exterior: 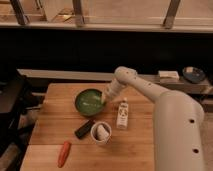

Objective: Pick up the ceramic bowl

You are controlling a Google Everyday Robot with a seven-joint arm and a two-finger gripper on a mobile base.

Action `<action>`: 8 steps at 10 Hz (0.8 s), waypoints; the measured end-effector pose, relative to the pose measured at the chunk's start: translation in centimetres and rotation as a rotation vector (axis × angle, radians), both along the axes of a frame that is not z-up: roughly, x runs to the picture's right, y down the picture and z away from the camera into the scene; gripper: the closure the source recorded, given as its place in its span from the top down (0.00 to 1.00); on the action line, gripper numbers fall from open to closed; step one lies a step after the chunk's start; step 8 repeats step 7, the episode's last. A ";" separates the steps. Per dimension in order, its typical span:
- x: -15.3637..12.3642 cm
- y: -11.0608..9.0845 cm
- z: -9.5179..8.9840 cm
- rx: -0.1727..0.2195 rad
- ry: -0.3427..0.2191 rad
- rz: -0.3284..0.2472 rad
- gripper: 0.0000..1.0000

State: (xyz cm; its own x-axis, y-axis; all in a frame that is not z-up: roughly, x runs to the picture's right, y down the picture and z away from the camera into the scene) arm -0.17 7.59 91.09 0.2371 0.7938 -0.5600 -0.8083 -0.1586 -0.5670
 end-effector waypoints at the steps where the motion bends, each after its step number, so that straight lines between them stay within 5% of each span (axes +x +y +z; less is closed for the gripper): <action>1: 0.2 -1.2 -0.9 0.005 -0.002 0.031 0.00; 5: 1.9 -7.9 -6.2 0.095 -0.038 0.175 0.00; 8: 2.8 -9.3 -7.3 0.118 -0.037 0.212 0.00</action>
